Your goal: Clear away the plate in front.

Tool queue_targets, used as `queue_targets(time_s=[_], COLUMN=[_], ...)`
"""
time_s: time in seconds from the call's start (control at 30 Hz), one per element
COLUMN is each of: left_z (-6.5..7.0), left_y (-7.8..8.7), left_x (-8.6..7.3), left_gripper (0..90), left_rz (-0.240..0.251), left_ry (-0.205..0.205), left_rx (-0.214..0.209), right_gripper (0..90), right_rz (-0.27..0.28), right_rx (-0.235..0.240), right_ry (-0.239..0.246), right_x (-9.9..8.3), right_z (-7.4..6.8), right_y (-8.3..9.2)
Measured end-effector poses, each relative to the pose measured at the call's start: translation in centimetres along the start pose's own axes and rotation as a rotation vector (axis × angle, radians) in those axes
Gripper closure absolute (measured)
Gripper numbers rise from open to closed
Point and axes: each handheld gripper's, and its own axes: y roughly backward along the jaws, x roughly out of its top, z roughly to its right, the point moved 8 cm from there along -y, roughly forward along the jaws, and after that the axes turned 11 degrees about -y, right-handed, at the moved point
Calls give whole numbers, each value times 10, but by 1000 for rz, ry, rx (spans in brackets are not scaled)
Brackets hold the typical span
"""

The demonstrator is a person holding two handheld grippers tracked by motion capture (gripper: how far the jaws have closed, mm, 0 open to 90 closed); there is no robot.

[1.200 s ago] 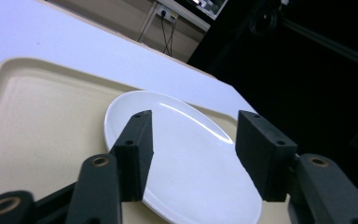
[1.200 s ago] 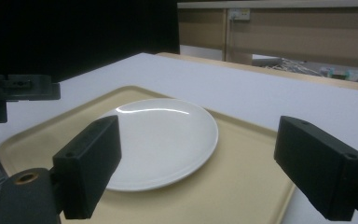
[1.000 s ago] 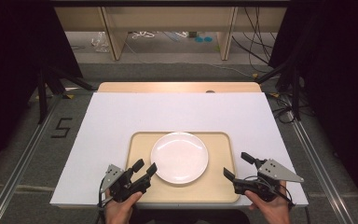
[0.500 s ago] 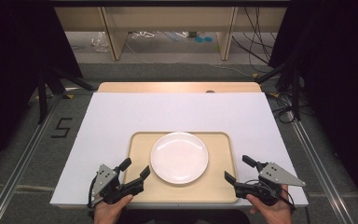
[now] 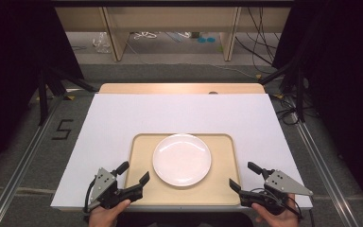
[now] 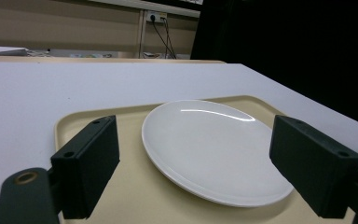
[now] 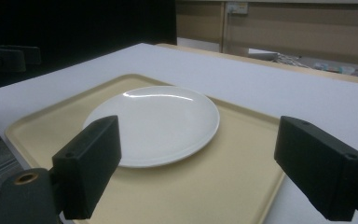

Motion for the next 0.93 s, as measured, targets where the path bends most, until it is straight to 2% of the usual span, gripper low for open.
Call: queue_targets(time_s=[0.03,0.13,0.17,0.2,0.27,0.3,0.37,0.63,0.93], left_z=[0,0,0,0,-1,-3,-3,-6,-8], left_y=[0,1,1,1,2,4,3,4,3], left_x=[0,1,1,1,2,1,3,2,2], left_gripper=[156,156,156,156,156,156,156,156,156], left_rz=[4,8,9,13,19,5,28,33,33], left_ry=[-1,1,2,-1,10,-10,11,28,22], left_rx=[0,-4,-4,-4,2,-1,13,24,25], right_gripper=[156,156,156,156,155,155,155,156,156], right_rz=[9,-11,13,-8,-4,-5,2,6,-1], right_rx=[-1,-9,2,-3,-5,-4,4,4,-4], right_ry=[-2,1,-2,1,1,2,1,3,2], right_x=[0,-2,-1,-2,-2,-2,-1,-1,-1], right_z=[-1,-1,-2,-2,-2,-1,-2,-1,0], right_y=[0,4,2,4,4,4,3,3,4])
